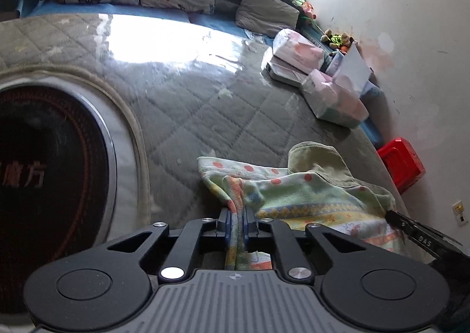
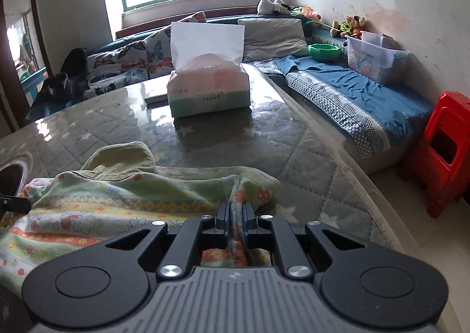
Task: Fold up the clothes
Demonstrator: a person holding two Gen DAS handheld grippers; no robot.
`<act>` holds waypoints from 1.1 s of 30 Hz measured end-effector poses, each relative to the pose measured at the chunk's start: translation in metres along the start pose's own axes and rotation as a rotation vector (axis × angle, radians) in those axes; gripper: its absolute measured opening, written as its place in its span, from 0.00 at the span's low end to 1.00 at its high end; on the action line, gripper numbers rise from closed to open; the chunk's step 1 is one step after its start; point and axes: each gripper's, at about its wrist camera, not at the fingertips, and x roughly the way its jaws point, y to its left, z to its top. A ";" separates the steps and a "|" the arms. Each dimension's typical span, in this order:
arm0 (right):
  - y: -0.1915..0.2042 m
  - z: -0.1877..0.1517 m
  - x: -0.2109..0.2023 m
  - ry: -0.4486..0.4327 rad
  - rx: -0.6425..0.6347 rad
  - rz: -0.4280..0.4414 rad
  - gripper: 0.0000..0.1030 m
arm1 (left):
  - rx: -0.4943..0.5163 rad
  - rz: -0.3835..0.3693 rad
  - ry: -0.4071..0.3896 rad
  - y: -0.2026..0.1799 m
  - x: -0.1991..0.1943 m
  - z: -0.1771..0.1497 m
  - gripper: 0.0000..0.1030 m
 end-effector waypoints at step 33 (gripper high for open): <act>0.075 0.004 -0.001 0.049 -0.198 0.246 0.24 | 0.072 -0.121 0.031 -0.061 0.043 0.018 0.19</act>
